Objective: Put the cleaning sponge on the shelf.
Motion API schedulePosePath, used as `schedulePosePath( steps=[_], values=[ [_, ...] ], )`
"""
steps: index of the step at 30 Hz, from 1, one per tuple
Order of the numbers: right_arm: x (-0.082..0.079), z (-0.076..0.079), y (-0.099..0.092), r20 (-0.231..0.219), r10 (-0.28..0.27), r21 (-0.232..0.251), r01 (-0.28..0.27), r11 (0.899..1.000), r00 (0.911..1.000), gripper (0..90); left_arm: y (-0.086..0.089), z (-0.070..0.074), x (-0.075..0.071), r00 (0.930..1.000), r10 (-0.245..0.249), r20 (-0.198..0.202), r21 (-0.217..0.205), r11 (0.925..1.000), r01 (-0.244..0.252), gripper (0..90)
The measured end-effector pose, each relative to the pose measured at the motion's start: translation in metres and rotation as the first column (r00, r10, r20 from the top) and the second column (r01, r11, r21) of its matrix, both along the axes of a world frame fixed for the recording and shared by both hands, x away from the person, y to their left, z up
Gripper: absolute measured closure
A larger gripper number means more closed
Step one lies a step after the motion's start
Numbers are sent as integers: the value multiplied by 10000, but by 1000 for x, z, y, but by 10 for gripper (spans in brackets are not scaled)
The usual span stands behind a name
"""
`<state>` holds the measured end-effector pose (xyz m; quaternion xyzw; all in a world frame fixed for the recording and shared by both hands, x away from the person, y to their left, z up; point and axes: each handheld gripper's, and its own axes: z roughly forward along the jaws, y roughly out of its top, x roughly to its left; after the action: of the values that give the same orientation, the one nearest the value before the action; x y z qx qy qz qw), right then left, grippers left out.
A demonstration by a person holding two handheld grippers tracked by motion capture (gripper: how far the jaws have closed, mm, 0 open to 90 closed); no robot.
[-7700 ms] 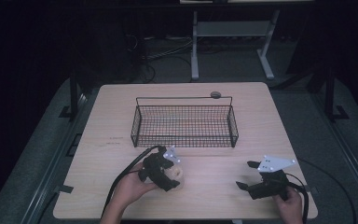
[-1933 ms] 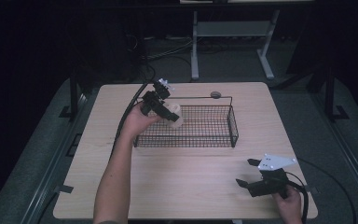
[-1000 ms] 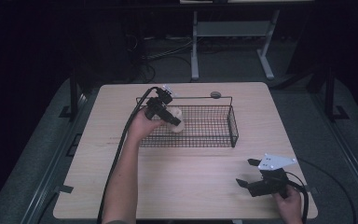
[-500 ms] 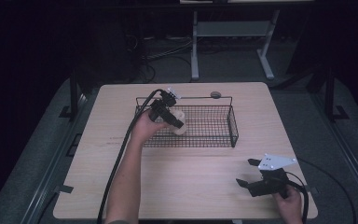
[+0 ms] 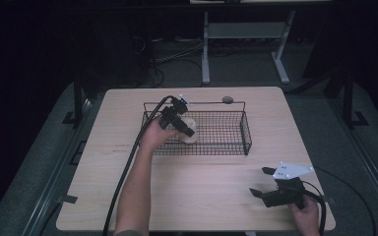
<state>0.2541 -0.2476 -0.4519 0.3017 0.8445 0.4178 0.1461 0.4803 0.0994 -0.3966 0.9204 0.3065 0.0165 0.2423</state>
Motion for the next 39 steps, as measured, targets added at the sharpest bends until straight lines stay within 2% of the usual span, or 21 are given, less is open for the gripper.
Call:
schedulePosePath(
  steps=[2, 11, 24, 27, 32, 39],
  values=[
    [0, 0, 0, 65, 10, -31, -10, 10000, 10000, 136, -1, -2, 0, 10000, -2, -17, 116, 9999, 3, 268],
    [0, 0, 0, 50, 18, -30, -18, 10000, 10000, 136, -2, -3, 1, 9999, 24, -132, 139, 9999, -22, 264],
    [-1, 1, 0, 97, 10, -5, -10, 10000, 10000, 136, 0, -1, 0, 10000, 37, -34, 167, 9999, -36, 241],
    [-1, 1, 0, 90, 16, -15, -16, 10000, 10000, 136, 2, 4, -1, 10000, 96, 19, -14, 10000, -96, 207],
    [0, 1, -1, 72, -10, 0, 10, 10000, 10000, 135, 5, 11, -2, 9999, 4, 167, 30, 10000, -4, 197],
    [-1, 1, 0, 77, -19, 9, 19, 10000, 10000, 136, 11, 25, -9, 9991, -110, 402, -138, 9998, 116, 198]
  ],
)
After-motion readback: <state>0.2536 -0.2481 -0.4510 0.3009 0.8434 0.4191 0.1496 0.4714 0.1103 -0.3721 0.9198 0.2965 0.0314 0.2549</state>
